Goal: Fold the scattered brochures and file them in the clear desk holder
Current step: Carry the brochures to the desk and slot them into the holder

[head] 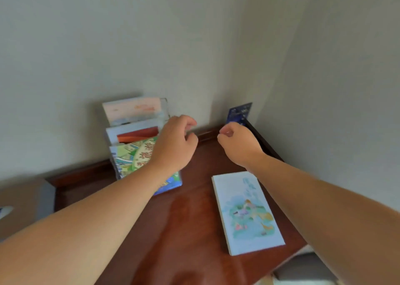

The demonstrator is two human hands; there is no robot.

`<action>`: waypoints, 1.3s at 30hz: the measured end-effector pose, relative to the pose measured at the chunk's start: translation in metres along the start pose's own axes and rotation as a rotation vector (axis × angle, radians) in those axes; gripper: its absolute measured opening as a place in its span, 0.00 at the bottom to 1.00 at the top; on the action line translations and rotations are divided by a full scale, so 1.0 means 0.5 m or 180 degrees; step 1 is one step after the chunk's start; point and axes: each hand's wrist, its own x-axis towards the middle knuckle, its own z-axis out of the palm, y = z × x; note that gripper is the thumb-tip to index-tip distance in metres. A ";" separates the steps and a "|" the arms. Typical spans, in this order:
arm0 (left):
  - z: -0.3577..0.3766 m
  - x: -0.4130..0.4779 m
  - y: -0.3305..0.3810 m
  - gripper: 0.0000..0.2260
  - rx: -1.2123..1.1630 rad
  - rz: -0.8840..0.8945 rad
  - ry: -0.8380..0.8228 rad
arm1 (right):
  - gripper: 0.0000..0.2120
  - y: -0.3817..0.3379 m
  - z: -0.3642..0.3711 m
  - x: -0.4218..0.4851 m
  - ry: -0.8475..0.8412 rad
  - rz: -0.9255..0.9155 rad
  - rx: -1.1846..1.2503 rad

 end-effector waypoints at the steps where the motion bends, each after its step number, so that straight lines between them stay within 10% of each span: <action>1: 0.026 -0.019 0.001 0.13 -0.0007 -0.0061 -0.0141 | 0.06 0.029 -0.008 -0.015 -0.0006 0.0118 -0.0007; 10: 0.209 -0.186 -0.011 0.19 0.0286 -0.1828 -0.1785 | 0.21 0.253 -0.034 -0.102 -0.0624 0.1299 -0.0788; 26: 0.308 -0.240 0.044 0.04 -0.0933 -0.4124 -0.0921 | 0.26 0.345 -0.012 -0.122 -0.1379 0.2043 0.0118; 39: 0.288 -0.234 0.072 0.09 -0.1518 -0.3663 0.0422 | 0.10 0.319 -0.010 -0.113 -0.0839 0.1945 0.1429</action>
